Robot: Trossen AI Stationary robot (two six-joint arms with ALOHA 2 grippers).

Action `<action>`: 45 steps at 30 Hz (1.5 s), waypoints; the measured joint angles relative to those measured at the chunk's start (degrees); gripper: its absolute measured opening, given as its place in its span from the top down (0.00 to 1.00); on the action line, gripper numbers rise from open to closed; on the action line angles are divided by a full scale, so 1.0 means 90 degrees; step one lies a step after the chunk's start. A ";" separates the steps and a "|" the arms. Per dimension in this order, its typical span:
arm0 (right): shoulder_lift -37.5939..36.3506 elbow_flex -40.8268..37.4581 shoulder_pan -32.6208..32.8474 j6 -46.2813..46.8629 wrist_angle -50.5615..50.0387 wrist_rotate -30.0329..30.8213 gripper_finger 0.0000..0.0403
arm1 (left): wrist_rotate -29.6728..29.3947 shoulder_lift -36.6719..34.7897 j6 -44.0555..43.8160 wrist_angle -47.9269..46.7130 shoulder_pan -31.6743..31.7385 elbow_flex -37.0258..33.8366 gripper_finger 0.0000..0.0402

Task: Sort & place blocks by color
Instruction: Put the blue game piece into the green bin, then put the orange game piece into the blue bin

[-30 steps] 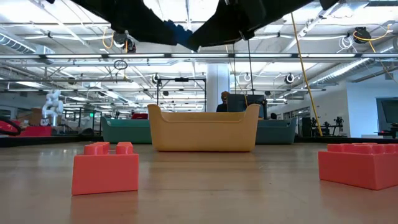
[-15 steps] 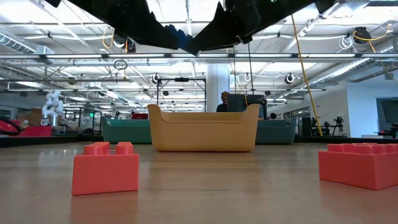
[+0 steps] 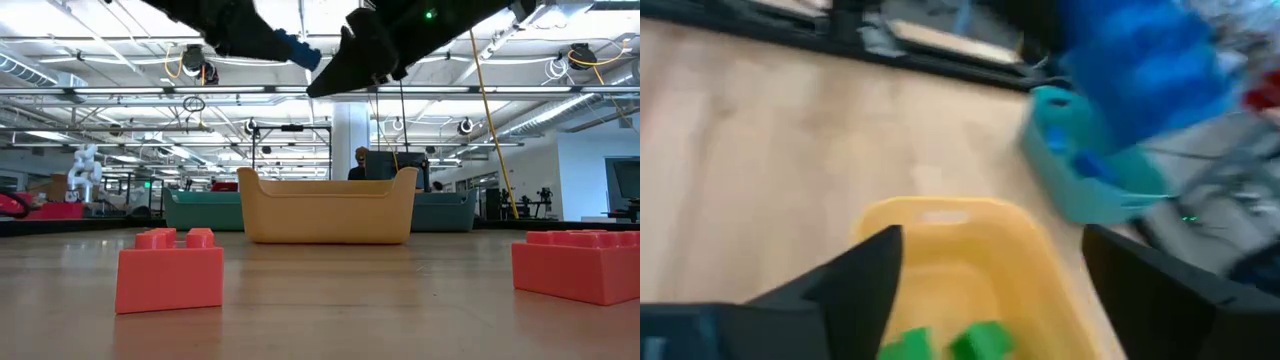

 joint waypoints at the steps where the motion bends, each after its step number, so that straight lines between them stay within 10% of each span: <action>1: 0.0000 0.0000 -0.0002 -0.0007 0.0022 0.0161 0.21 | -0.0109 -0.0105 0.0078 -0.0119 0.0162 0.0080 0.67; 8: -0.0002 0.0000 0.0000 -0.0023 -0.0331 0.1154 0.13 | -0.1071 -0.0595 0.0313 -0.1617 0.1833 0.0463 0.67; 17: -0.0007 0.0002 0.0000 -0.0025 -0.0648 0.1489 0.16 | -0.0643 -0.0484 -0.0771 -0.2784 0.3707 0.0455 0.67; 23: -0.0007 0.0000 -0.0010 -0.0013 -0.0677 0.1466 0.16 | -0.0013 -0.0341 -0.1174 -0.2811 0.4271 0.0444 0.44; 33: -0.0007 -0.0418 -0.0090 0.0172 -0.0342 0.1463 0.16 | 0.0319 -0.0003 -0.1245 -0.2754 0.4468 0.0446 0.19; 45: -0.0007 -0.0418 -0.0158 0.0422 -0.0335 0.1468 0.16 | 0.2287 -0.0730 -0.2107 -0.3732 0.2929 0.0463 0.33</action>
